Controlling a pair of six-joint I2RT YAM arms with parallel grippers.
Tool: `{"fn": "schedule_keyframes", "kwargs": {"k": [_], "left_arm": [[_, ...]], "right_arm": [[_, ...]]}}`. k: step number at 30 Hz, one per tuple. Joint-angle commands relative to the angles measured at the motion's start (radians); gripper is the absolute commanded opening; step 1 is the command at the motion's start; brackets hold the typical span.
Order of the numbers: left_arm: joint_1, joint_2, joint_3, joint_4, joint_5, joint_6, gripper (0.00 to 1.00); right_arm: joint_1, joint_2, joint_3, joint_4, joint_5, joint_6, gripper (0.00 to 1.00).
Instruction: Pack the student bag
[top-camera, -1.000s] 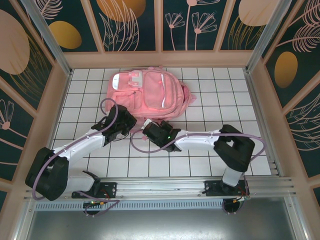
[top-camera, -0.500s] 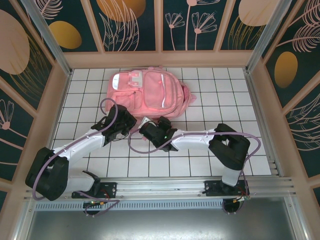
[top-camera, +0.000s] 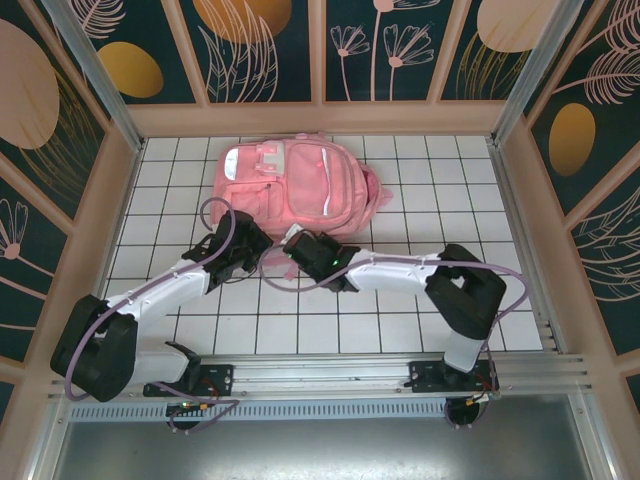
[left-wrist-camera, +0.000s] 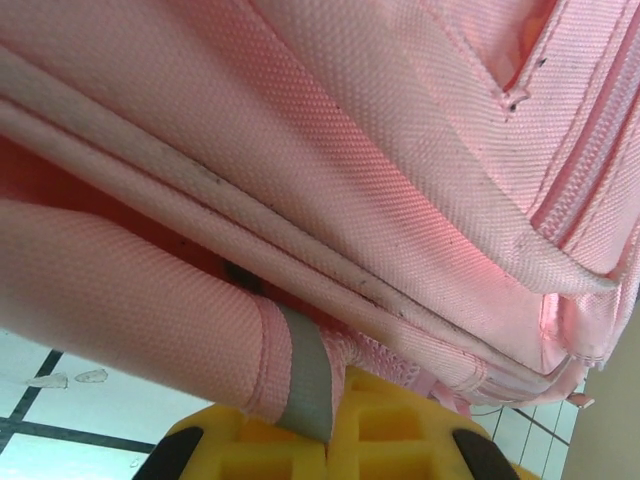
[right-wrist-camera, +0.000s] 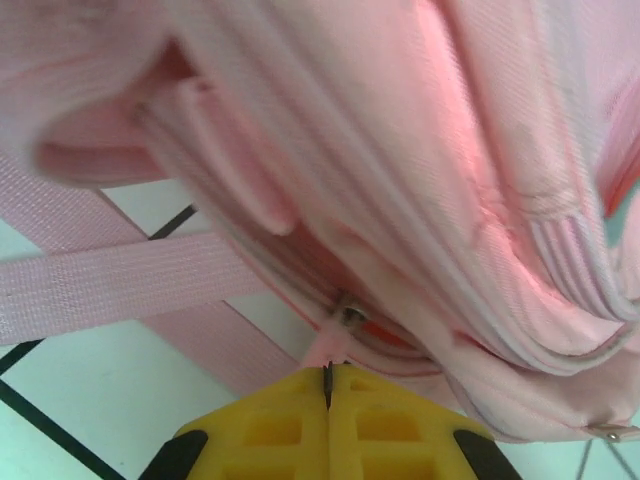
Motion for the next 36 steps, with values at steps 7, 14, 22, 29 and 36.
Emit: {"fn": "schedule_keyframes", "kwargs": {"k": [7, 14, 22, 29, 36], "left_arm": [[0.020, -0.061, -0.015, 0.078, -0.026, 0.018, 0.00], [0.022, -0.059, -0.016, 0.082, -0.019, 0.023, 0.00], [0.024, -0.053, -0.009, 0.075, -0.017, 0.024, 0.00], [0.034, -0.055, -0.007, 0.072, -0.003, 0.024, 0.00], [0.043, -0.050, -0.009, 0.074, 0.009, 0.023, 0.00]], "right_arm": [[-0.247, -0.244, -0.180, 0.112, -0.527, 0.407, 0.00], [-0.229, -0.248, -0.202, 0.130, -0.634, 0.393, 0.16], [-0.063, -0.115, -0.067, -0.003, -0.269, 0.192, 0.44], [0.037, 0.042, 0.071, -0.114, 0.067, 0.065, 0.54], [0.081, 0.081, 0.083, -0.127, 0.127, 0.038, 0.56]]}}
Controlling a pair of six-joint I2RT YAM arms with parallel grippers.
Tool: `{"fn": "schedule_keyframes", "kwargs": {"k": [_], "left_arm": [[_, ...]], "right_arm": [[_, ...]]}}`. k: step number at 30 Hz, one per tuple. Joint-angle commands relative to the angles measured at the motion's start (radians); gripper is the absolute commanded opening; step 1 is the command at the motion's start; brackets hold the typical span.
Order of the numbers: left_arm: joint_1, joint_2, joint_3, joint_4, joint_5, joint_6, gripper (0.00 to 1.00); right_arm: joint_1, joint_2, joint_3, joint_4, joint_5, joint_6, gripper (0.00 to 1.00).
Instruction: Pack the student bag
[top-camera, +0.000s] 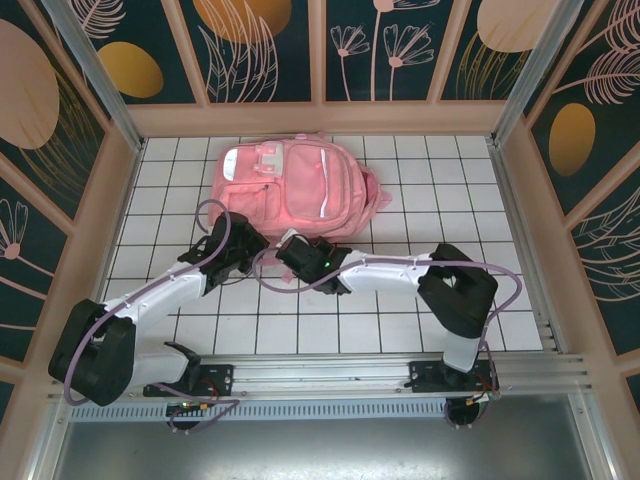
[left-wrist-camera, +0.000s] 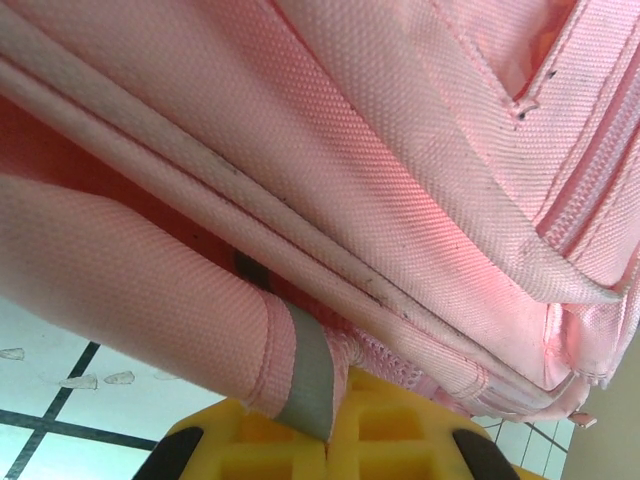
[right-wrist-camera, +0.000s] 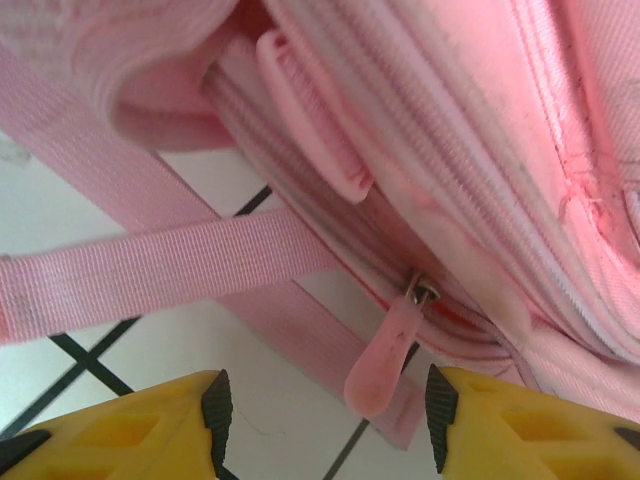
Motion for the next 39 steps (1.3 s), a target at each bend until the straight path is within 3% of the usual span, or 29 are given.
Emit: {"fn": "schedule_keyframes", "kwargs": {"k": [1, 4, 9, 19, 24, 31, 39], "left_arm": [[0.013, -0.027, 0.015, 0.072, -0.007, 0.021, 0.00], [0.014, -0.025, 0.015, 0.076, -0.004, 0.020, 0.00], [0.014, -0.030, 0.011, 0.076, -0.004, 0.017, 0.00], [0.015, -0.037, -0.001, 0.079, -0.003, 0.016, 0.00], [0.021, -0.046, -0.010, 0.074, -0.009, 0.020, 0.00], [0.033, -0.063, -0.021, 0.060, -0.029, 0.033, 0.00], [0.044, -0.071, -0.020, 0.049, -0.039, 0.040, 0.00]], "right_arm": [[0.011, 0.018, 0.030, -0.043, 0.096, -0.034, 0.55], [0.015, 0.029, 0.025, -0.035, 0.108, -0.036, 0.53], [0.013, 0.039, 0.032, -0.014, 0.111, -0.040, 0.42], [0.008, 0.059, 0.069, -0.013, 0.095, -0.047, 0.00], [-0.017, 0.015, 0.050, -0.025, 0.041, 0.001, 0.00], [-0.166, -0.169, -0.072, 0.042, -0.393, 0.228, 0.00], [-0.225, -0.243, -0.181, 0.088, -0.461, 0.301, 0.00]]}}
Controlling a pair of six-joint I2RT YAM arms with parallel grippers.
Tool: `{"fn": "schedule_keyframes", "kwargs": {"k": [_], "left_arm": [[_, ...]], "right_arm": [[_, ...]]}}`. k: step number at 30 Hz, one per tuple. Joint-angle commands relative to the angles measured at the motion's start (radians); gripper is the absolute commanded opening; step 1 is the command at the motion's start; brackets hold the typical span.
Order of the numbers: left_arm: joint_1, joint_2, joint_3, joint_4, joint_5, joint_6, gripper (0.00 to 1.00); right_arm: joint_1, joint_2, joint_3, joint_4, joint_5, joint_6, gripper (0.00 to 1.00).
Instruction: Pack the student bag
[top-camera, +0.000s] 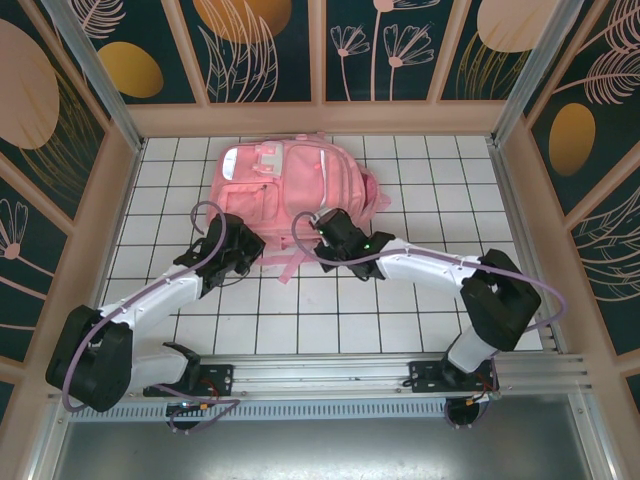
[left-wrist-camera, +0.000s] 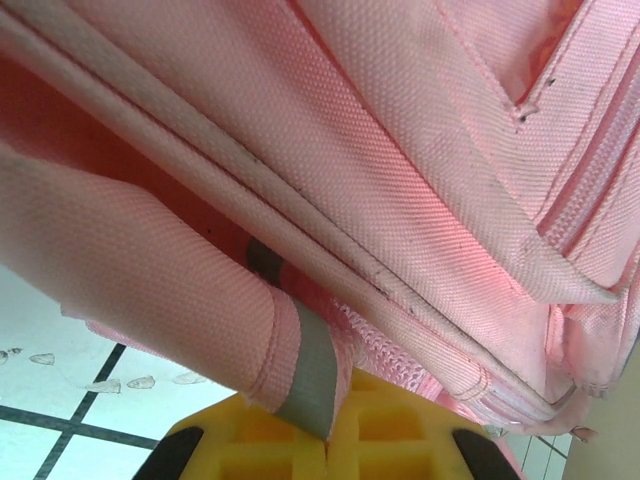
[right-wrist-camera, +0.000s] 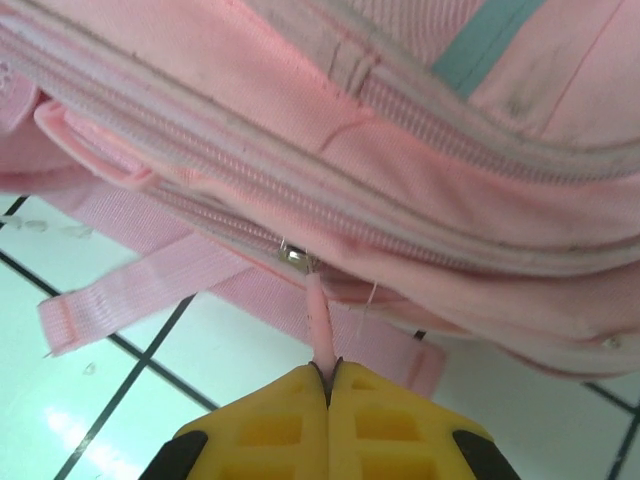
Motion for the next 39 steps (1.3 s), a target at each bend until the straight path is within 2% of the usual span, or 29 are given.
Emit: {"fn": "schedule_keyframes", "kwargs": {"k": [1, 8, 18, 30, 32, 39], "left_arm": [[0.019, -0.039, 0.003, 0.049, -0.041, 0.025, 0.00], [0.024, -0.054, -0.004, 0.039, -0.047, 0.032, 0.00], [0.024, -0.048, -0.045, 0.110, 0.014, 0.024, 0.00], [0.024, -0.048, -0.041, 0.110, 0.022, 0.031, 0.00], [0.025, -0.047, -0.040, 0.110, 0.023, 0.032, 0.00], [0.024, -0.046, -0.041, 0.109, 0.020, 0.034, 0.00]], "right_arm": [[-0.021, -0.031, -0.043, 0.020, -0.060, 0.068, 0.00], [-0.029, -0.054, -0.108, 0.057, -0.093, 0.120, 0.00], [-0.096, -0.044, -0.145, 0.231, -0.340, 0.198, 0.00], [-0.109, 0.056, -0.114, 0.278, -0.385, 0.230, 0.00], [-0.109, 0.066, -0.112, 0.285, -0.388, 0.234, 0.03], [-0.117, 0.078, -0.113, 0.316, -0.367, 0.268, 0.23]]}}
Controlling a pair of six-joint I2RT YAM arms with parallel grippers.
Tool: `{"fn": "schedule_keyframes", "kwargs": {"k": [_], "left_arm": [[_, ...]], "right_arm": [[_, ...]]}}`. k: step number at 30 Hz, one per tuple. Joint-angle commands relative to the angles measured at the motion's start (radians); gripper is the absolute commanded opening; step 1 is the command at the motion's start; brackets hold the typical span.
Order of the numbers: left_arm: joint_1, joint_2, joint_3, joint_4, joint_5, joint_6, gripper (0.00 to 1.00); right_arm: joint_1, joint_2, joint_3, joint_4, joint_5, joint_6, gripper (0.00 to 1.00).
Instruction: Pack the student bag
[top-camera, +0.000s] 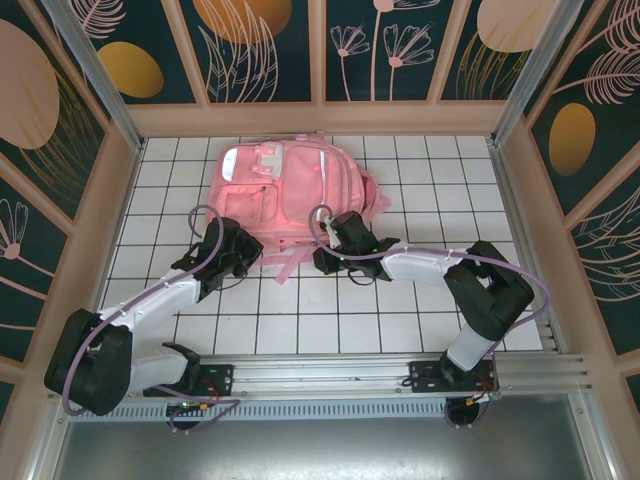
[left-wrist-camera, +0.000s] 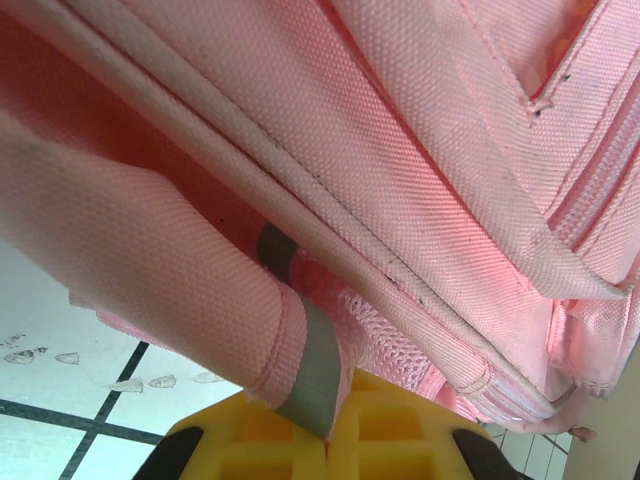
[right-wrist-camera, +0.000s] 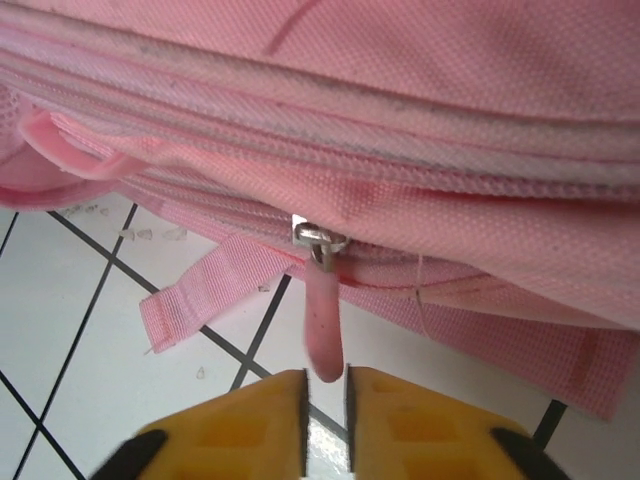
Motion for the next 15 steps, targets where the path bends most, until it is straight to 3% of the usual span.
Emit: {"fn": "schedule_keyframes", "kwargs": {"k": [1, 15], "left_arm": [[0.009, -0.025, 0.005, 0.073, -0.004, 0.026, 0.00], [0.009, -0.027, 0.001, 0.073, -0.006, 0.029, 0.00]], "right_arm": [[-0.014, 0.009, 0.016, 0.054, -0.008, 0.027, 0.25], [-0.025, 0.078, 0.005, 0.160, -0.069, 0.117, 0.35]]}}
